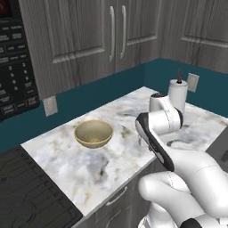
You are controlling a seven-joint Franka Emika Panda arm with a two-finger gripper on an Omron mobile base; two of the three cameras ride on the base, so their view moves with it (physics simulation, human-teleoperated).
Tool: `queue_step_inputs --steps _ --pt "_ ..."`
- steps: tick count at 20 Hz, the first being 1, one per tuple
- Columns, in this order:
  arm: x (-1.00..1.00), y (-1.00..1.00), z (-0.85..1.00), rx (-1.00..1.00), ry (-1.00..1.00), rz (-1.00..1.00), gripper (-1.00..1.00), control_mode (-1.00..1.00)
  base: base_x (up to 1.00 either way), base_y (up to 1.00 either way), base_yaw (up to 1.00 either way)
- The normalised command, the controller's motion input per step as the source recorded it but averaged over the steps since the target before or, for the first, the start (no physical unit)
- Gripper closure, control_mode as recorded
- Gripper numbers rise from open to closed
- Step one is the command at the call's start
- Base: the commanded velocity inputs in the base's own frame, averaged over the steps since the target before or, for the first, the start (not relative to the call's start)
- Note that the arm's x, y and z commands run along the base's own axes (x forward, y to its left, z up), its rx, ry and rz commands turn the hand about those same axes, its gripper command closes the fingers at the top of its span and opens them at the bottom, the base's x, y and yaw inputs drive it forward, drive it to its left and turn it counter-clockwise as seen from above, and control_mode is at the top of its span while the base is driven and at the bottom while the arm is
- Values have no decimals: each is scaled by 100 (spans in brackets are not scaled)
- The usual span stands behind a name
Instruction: Pick the cup and bowl from the counter and place them on the counter next to the sink.
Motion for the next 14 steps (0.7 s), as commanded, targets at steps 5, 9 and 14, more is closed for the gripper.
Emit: queue_step_inputs --steps 5,9,14 --pt "0 0 0 0 0 0 -100 100 59 23 -1" --pt "0 0 0 0 0 0 -100 100 0 0 0" --pt "0 0 0 0 0 0 -100 100 0 0 0"
